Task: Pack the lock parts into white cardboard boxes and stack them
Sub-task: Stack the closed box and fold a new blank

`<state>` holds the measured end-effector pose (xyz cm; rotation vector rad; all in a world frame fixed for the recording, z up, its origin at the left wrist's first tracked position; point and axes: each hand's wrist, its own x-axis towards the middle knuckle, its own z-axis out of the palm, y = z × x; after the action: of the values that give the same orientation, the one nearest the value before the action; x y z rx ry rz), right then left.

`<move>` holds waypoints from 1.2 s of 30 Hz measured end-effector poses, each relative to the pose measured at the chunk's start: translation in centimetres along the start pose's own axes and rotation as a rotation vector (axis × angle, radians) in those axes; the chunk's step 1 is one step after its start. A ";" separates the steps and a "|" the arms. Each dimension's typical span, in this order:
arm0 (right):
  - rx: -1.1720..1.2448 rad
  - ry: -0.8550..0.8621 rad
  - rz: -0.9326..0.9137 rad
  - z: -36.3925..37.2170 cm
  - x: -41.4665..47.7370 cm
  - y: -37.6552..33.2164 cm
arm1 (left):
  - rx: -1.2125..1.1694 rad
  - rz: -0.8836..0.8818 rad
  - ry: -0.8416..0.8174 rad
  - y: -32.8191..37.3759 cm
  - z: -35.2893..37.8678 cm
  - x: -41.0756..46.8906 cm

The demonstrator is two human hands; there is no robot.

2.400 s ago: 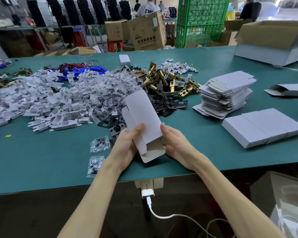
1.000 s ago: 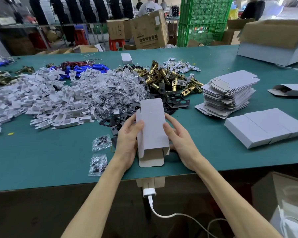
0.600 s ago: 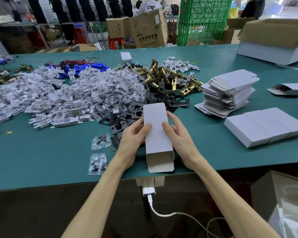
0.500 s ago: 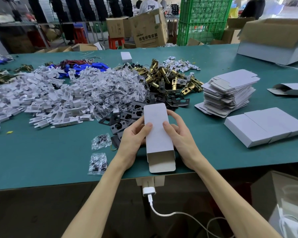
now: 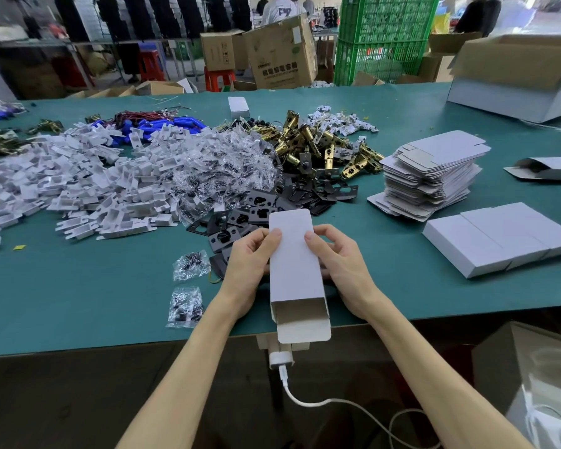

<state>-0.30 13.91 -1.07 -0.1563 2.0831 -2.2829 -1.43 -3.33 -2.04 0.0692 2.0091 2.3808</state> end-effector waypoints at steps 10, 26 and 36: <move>-0.020 0.007 -0.008 -0.1 0.1 0.3 | -0.026 0.060 -0.026 -0.1 -0.1 0.1; 0.059 0.011 -0.003 -0.2 0.2 0.4 | 0.039 0.055 -0.092 0.6 0.4 -0.4; 0.027 -0.028 -0.072 0.0 0.0 -0.1 | -0.033 0.036 -0.098 0.4 0.1 -0.2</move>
<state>-0.32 13.91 -1.00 -0.2648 2.0652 -2.3329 -1.18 -3.28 -1.64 0.2187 1.9409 2.3810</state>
